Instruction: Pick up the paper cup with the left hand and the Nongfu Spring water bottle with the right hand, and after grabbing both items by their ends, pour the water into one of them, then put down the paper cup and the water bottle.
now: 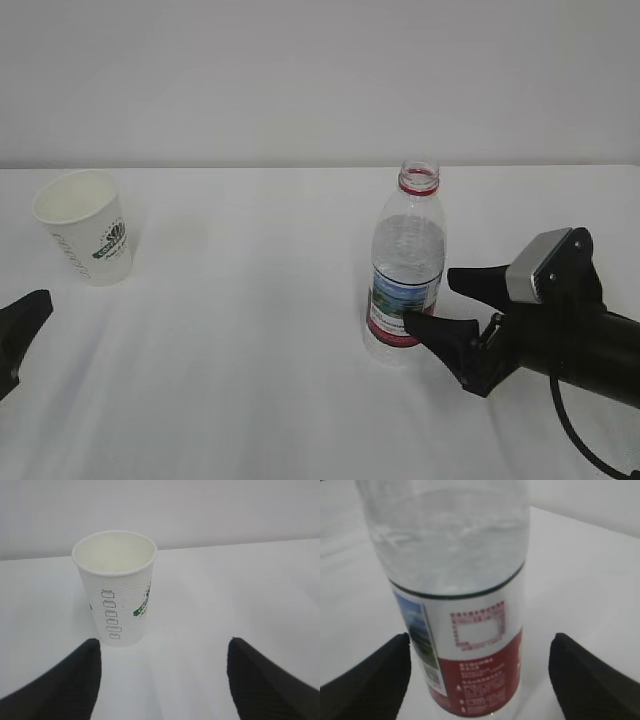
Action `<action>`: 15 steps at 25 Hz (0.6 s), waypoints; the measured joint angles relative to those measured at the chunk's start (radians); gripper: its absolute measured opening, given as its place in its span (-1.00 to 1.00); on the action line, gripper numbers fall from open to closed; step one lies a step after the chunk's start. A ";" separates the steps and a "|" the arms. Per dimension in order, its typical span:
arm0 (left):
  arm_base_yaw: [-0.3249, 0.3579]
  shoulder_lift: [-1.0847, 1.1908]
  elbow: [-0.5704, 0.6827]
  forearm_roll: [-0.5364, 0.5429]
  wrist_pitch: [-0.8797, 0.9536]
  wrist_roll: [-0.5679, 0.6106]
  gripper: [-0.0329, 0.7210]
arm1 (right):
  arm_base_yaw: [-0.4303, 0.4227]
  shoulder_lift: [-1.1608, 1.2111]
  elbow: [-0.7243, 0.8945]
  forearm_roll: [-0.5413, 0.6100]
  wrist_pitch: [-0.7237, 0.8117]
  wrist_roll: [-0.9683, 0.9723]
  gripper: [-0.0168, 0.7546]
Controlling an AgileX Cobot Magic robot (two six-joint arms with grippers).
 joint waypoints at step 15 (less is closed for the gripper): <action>0.000 0.000 0.000 -0.006 0.000 0.000 0.62 | 0.051 0.069 -0.124 -0.019 0.014 0.039 0.74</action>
